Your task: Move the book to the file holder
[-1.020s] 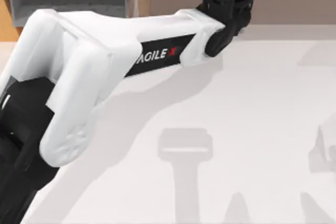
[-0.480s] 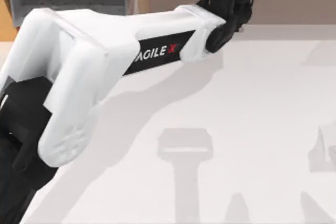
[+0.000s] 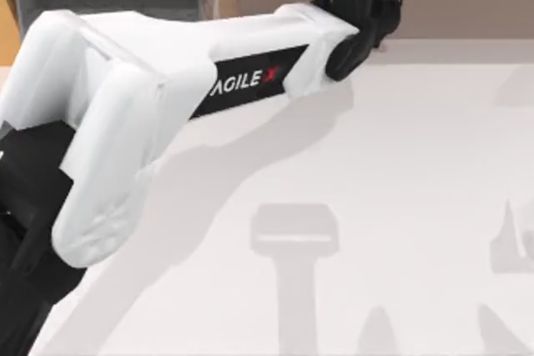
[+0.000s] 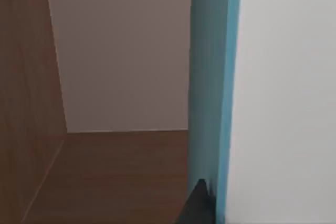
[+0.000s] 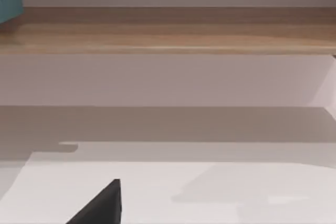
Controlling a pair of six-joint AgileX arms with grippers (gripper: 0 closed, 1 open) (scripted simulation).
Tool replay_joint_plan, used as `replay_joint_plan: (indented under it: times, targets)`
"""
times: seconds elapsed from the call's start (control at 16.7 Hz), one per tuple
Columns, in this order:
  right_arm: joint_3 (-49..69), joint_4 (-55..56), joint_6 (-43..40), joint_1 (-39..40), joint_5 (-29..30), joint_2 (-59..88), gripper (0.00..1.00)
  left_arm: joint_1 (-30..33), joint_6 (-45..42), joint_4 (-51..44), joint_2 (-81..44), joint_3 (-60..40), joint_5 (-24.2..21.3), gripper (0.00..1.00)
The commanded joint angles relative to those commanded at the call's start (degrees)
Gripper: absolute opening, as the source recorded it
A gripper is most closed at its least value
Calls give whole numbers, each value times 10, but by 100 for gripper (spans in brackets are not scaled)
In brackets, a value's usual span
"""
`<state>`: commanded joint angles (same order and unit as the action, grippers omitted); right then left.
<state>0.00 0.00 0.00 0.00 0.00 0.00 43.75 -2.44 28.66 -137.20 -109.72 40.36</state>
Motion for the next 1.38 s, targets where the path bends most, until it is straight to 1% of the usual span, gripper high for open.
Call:
replay_joint_plan:
  times: [0.18,0.36,0.66,0.84,0.96,1.14,1.26,1.38]
  targets:
    - [0,0,0,0,0,0,100,12,-63,0,45,56,-11,0]
    - [0,0,0,0,0,0,100,28,-160,1,118,150,-28,0]
    - [0,0,0,0,0,0,100,48,-358,10,273,354,-67,0]
    - [0,0,0,0,0,0,100,39,-481,20,359,486,-96,0]
    - [0,0,0,0,0,0,100,17,-559,30,403,567,-118,0]
    - [0,0,0,0,0,0,100,-43,-662,52,445,661,-154,0]
    - [0,0,0,0,0,0,100,-95,-721,71,455,700,-180,0]
    - [0,0,0,0,0,0,100,-153,-768,92,451,718,-207,0]
